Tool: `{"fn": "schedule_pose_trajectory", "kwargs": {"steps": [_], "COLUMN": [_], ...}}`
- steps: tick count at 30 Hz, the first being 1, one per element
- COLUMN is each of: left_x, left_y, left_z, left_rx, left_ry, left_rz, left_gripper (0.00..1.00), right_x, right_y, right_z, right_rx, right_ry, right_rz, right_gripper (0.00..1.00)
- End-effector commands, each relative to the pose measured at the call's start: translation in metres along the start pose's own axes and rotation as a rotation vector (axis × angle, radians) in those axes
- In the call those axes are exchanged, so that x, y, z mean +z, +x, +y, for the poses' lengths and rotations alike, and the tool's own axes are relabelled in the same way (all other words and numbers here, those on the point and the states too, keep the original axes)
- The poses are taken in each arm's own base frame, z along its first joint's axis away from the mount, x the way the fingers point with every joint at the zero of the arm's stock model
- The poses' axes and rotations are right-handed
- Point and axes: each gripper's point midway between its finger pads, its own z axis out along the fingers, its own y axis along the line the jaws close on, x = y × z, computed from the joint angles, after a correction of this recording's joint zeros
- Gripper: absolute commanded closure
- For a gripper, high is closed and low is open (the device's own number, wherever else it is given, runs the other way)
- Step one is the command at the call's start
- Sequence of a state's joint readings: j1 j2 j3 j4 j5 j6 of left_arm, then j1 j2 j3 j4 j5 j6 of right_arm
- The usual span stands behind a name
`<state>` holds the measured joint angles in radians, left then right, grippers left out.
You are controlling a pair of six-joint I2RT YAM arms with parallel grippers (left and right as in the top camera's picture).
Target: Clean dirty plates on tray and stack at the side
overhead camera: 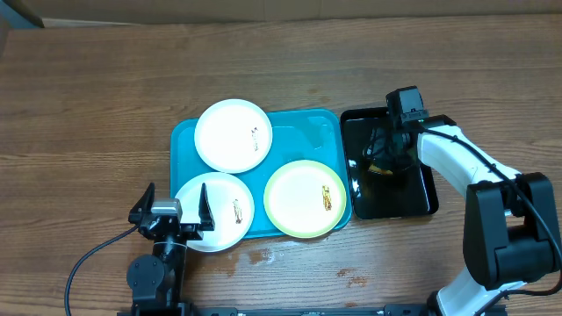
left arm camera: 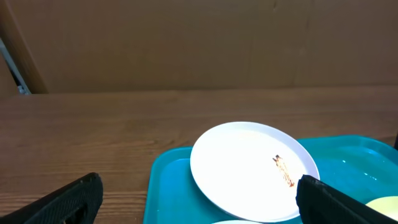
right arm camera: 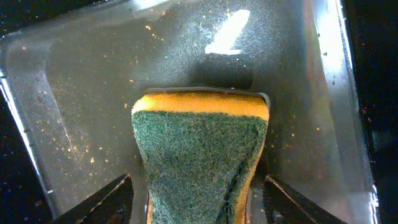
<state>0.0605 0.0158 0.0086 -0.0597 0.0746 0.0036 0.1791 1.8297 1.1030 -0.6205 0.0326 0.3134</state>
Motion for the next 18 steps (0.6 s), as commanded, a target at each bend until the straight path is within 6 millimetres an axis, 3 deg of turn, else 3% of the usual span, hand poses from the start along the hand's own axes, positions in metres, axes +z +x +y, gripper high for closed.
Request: {"fn": "schedule_pose_trajectory", "kwargs": {"steps": [1,5,8,14,18], "left_x": [-0.001,-0.006,-0.013,-0.033,-0.033], "left_y": [-0.011,-0.039,-0.06,-0.115,-0.147], "left_z": [-0.002,-0.019,-0.022,-0.023,-0.025], "left_rx": [0.023,0.037,0.036,0.034,0.021], "left_ry": [0.012,0.112,0.122,0.121,0.138], "left_rz": [-0.05,-0.145,-0.155,-0.133,-0.029], "left_gripper": [0.0,0.0,0.0,0.0,0.0], "right_x": [-0.002,-0.002,-0.002,-0.002,-0.002], "right_y": [-0.003,-0.003,-0.003,-0.003,-0.003], "right_z": [0.003,0.003,0.003,0.003,0.003], "right_rx": [-0.007,-0.007,-0.007,-0.007,-0.007], "right_ry": [-0.007,-0.007,-0.007,-0.007,-0.007], "right_rz": [-0.012,-0.012,-0.012,-0.012,-0.012], "right_gripper": [0.31,0.29,0.29,0.28,0.28]}}
